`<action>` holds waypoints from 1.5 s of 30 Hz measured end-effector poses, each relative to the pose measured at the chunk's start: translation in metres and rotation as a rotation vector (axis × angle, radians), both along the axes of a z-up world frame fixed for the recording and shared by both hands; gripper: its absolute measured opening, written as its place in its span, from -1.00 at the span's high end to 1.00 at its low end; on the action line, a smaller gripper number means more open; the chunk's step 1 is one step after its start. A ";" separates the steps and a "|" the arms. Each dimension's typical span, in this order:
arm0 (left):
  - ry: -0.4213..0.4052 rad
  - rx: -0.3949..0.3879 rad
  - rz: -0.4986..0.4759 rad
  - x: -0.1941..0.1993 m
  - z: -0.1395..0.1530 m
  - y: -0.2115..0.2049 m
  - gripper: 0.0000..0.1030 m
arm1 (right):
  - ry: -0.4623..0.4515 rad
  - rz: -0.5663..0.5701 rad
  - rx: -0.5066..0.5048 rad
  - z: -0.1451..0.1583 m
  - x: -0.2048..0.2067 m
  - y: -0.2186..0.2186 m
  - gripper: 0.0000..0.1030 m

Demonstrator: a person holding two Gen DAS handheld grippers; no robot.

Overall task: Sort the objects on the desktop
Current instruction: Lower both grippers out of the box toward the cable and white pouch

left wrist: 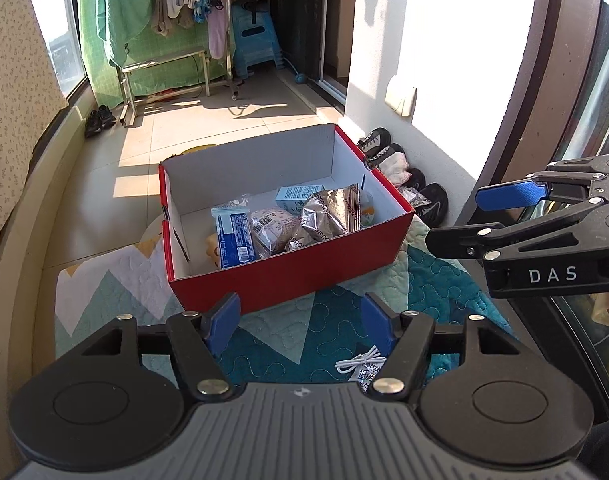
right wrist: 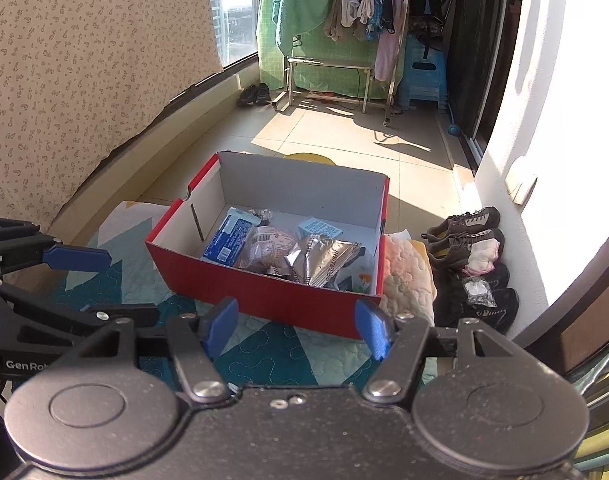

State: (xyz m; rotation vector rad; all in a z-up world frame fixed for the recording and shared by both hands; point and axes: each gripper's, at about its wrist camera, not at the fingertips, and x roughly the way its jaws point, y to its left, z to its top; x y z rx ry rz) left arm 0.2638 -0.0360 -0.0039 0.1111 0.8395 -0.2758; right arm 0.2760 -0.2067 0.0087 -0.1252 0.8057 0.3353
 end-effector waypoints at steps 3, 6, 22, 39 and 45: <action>0.005 0.017 -0.019 -0.015 -0.009 -0.003 -0.30 | 0.014 0.001 0.004 -0.006 -0.006 0.000 -0.27; 0.029 -0.004 -0.023 -0.027 -0.019 -0.003 -0.41 | 0.025 0.012 0.003 -0.011 -0.012 0.002 -0.29; 0.120 -0.051 -0.067 -0.054 -0.070 -0.011 -0.95 | 0.114 0.048 0.004 -0.054 -0.027 0.001 -0.33; 0.178 -0.053 -0.124 -0.043 -0.127 -0.025 -0.99 | 0.226 0.084 -0.015 -0.109 -0.009 0.010 -0.37; 0.177 -0.060 -0.148 -0.033 -0.145 -0.027 -0.99 | 0.254 0.097 -0.037 -0.129 0.001 0.016 -0.37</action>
